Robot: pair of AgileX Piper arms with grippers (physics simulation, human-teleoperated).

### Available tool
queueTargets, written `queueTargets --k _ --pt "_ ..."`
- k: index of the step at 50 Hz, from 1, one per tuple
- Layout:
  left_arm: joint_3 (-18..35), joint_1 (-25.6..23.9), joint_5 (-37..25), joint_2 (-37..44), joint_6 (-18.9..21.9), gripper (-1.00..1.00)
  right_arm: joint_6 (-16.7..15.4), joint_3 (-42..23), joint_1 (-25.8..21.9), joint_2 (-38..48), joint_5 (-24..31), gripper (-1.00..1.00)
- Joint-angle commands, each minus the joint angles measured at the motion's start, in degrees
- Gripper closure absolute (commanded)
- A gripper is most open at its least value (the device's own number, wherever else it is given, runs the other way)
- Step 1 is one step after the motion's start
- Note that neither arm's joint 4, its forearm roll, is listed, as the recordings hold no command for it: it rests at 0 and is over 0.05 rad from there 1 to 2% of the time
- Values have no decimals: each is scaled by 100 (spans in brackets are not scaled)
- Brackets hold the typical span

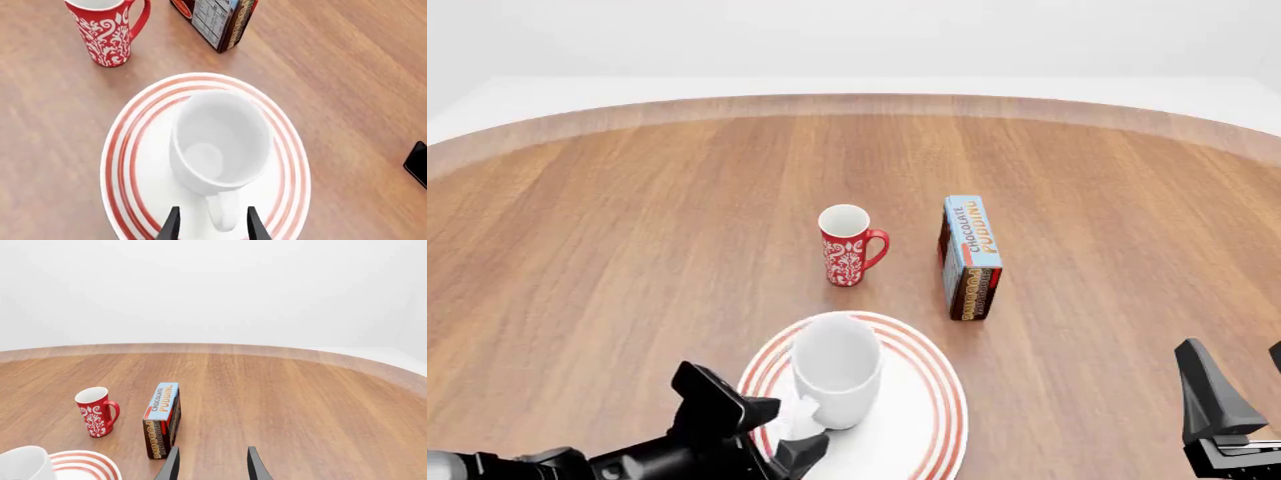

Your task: Pick up the white mug and put it on the plate, and put the chocolate pudding to the right of the plate.

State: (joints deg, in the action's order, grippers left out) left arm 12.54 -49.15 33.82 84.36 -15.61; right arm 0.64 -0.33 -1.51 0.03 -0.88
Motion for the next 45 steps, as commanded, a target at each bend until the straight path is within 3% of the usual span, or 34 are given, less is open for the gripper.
queueTargets --k 1,45 --pt "-22 15 -2 45 18 -100 1 0 -2 0 -1 -100" --pt "50 -14 -703 -974 161 -100 1 0 0 0 1 -100"
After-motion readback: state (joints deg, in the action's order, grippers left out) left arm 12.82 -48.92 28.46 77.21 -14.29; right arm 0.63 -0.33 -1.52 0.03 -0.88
